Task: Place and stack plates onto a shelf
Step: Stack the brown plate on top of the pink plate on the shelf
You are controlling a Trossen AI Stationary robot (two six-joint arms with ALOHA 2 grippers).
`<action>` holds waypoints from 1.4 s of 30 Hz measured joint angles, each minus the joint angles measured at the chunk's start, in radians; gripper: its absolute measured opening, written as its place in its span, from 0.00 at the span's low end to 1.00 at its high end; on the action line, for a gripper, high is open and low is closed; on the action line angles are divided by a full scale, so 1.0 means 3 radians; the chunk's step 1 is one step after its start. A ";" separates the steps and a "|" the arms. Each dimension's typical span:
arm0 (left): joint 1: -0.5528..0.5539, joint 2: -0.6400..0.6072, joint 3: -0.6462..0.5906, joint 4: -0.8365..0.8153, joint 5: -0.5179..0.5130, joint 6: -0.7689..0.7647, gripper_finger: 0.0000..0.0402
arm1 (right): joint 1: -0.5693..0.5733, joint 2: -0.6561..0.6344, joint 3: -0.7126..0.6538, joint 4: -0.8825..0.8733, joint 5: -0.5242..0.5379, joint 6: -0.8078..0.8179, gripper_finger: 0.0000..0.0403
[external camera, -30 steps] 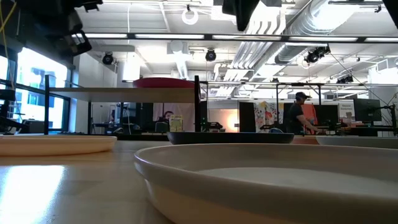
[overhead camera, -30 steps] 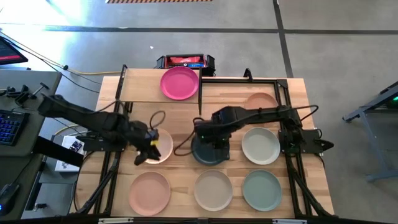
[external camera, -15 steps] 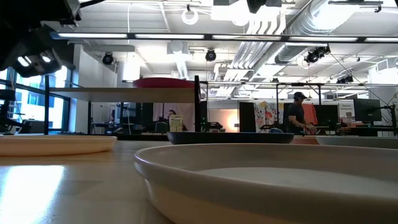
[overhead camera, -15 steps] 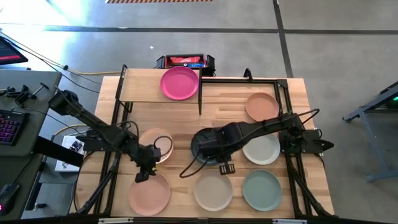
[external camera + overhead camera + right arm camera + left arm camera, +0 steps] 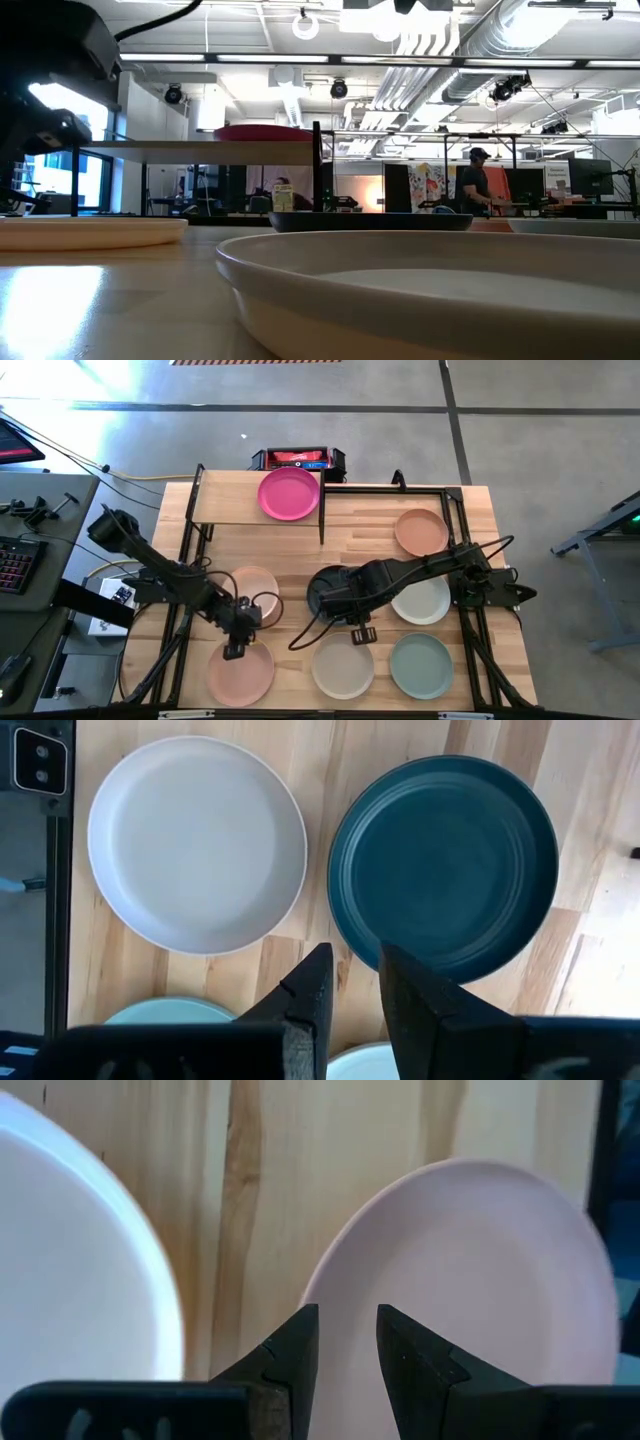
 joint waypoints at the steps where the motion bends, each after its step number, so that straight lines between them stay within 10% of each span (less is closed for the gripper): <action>1: -0.0001 0.0031 0.0000 0.0000 0.0000 0.0000 0.23 | 0.0000 0.0000 0.0000 0.0000 0.0000 0.0002 0.16; 42: 0.0000 0.0171 0.0118 -0.0026 0.0065 -0.0172 0.23 | -0.0004 0.0000 0.0000 0.0014 0.0000 -0.0156 0.16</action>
